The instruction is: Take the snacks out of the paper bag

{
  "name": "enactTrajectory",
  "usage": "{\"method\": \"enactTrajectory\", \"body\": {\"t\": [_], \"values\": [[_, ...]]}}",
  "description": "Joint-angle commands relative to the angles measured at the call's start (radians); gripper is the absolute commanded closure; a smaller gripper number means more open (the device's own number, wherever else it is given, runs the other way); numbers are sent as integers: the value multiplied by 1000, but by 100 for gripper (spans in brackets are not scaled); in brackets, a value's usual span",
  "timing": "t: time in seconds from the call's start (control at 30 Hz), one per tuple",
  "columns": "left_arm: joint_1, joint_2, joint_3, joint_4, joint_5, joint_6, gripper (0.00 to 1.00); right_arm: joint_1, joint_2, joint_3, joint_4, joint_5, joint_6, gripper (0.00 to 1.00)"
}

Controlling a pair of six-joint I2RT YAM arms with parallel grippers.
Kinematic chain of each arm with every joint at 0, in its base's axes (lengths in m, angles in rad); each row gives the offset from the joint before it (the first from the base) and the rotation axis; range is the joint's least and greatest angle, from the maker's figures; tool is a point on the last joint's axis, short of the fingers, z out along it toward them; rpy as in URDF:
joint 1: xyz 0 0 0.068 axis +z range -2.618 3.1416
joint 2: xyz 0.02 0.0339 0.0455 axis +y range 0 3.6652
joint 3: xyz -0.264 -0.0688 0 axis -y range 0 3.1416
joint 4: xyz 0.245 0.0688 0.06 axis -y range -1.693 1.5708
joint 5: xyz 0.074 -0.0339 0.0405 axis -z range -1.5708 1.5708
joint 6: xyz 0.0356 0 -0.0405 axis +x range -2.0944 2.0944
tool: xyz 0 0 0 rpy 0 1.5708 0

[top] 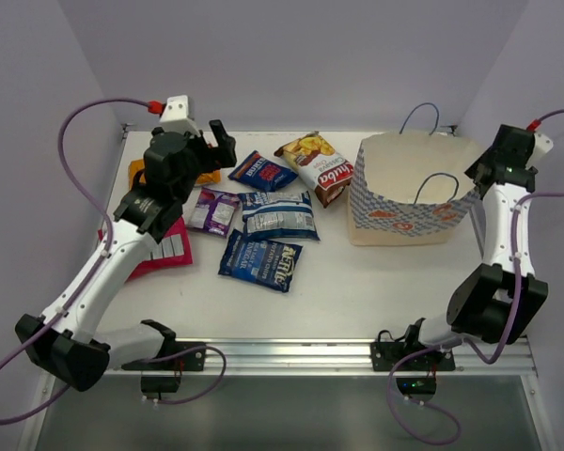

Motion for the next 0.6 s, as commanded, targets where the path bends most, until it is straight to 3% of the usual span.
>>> {"method": "enactTrajectory", "body": {"t": [0.0, 0.03, 0.13, 0.37, 0.57], "values": [[5, -31, 27, -130, -80, 88, 0, 4, -46, 86, -31, -20, 27, 35], [5, -56, 38, -147, -108, 97, 0, 5, -72, 104, -43, -26, 22, 21], [5, -91, 70, -182, -150, 134, 0, 5, -124, 141, -75, -34, 10, 1], [5, -165, 194, -294, -231, 191, 0, 5, -353, 204, -113, -63, -76, 1], [5, -274, 286, -316, -289, 218, 0, 7, -626, 176, -18, -195, -136, 1]]}}
